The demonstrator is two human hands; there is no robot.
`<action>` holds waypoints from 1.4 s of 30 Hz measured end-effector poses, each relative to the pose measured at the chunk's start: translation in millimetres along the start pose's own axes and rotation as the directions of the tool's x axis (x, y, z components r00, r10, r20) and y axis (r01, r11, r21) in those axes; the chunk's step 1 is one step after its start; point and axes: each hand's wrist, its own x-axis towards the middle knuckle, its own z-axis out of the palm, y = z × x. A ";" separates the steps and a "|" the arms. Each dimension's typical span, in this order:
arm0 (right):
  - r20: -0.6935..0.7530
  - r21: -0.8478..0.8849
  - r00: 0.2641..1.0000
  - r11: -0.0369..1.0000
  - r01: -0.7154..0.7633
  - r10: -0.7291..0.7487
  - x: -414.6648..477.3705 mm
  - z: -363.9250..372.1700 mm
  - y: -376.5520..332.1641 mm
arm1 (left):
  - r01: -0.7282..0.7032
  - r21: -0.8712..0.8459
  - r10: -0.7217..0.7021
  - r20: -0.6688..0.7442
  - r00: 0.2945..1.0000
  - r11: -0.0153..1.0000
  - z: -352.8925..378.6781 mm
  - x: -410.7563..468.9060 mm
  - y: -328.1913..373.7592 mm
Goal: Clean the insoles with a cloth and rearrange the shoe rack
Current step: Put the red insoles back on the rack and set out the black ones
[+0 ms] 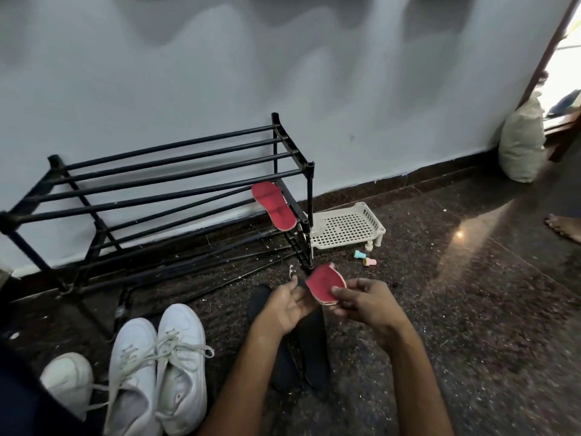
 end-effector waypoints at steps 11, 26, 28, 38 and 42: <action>0.125 0.288 0.976 0.948 0.134 -0.176 24.6 73.5 -23.7 | -0.423 0.110 0.430 -0.045 0.902 0.899 -9.9 -47.5 134.4; -0.009 0.129 0.982 0.973 0.191 -0.191 196.6 156.7 -9.6 | -0.344 0.437 0.481 -0.255 0.839 0.831 -48.8 92.0 235.9; -0.066 0.014 0.964 0.965 0.261 -0.259 206.4 158.8 0.4 | -0.334 0.501 0.510 -0.270 0.816 0.799 -53.0 103.2 237.2; -0.217 -0.144 0.912 0.936 0.322 -0.347 213.5 163.5 22.1 | -0.306 0.679 0.640 -0.314 0.701 0.668 -57.0 125.8 238.2; -0.226 -0.193 0.891 0.915 0.354 -0.393 203.8 162.9 23.6 | -0.337 0.707 0.740 -0.389 0.548 0.621 -63.1 113.5 233.3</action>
